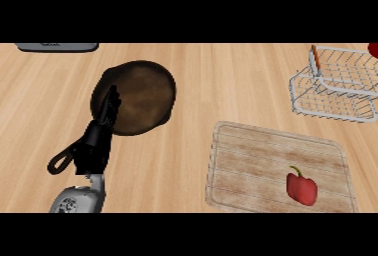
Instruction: Pick the can from the cutting board and place it in the tiered basket
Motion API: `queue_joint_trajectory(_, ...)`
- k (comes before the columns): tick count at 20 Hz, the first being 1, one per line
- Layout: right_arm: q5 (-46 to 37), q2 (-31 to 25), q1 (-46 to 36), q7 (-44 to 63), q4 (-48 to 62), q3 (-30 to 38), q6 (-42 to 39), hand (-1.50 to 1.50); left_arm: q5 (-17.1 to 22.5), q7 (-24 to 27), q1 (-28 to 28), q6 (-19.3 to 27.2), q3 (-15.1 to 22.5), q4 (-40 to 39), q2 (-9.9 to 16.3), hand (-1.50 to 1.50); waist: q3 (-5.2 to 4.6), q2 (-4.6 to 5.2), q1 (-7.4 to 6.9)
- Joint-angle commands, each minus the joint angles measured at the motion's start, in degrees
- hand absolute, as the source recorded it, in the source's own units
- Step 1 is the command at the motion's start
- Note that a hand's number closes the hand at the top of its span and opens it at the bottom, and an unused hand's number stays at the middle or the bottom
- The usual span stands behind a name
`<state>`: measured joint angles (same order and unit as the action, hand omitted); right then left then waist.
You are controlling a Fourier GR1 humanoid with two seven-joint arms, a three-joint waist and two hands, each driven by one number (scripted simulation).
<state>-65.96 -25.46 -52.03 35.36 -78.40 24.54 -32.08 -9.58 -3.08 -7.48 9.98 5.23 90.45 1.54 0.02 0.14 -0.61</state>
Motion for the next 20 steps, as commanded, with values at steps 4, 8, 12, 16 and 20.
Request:
queue_joint_trajectory(4, 7.28, 2.55, 0.74, 0.49, 4.23, 8.20, 6.78, -1.50, 0.33, 1.13, 2.46, -0.94, 0.16, 1.72, 0.60, 0.00, 0.00, -0.14, 0.06)
queue_joint_trajectory(8, 11.28, 2.45, -2.13, 0.83, 2.94, 11.26, 10.30, -1.50, 0.33, -0.61, -2.79, -0.02, -1.23, -2.03, -0.25, 0.00, -0.02, -0.14, 0.50)
queue_joint_trajectory(12, 13.13, 0.02, -0.13, 1.37, -0.96, 16.62, 15.98, -1.50, 0.78, -0.74, 0.70, -1.18, -1.15, 1.17, 1.12, 0.00, 0.01, -0.39, 0.73)
queue_joint_trajectory(16, 14.48, -2.94, 0.99, 7.19, -3.66, 20.21, 15.00, -1.50, -1.71, -0.41, 2.65, 0.98, 1.41, 1.77, -0.94, 0.00, -0.02, -0.44, 0.91)
queue_joint_trajectory(20, 22.81, -4.68, 9.30, 5.15, -11.04, 31.12, 11.55, -1.50, 0.19, 1.14, 1.66, 1.43, -1.25, -0.85, -0.61, 0.00, 0.02, -0.68, 2.67)
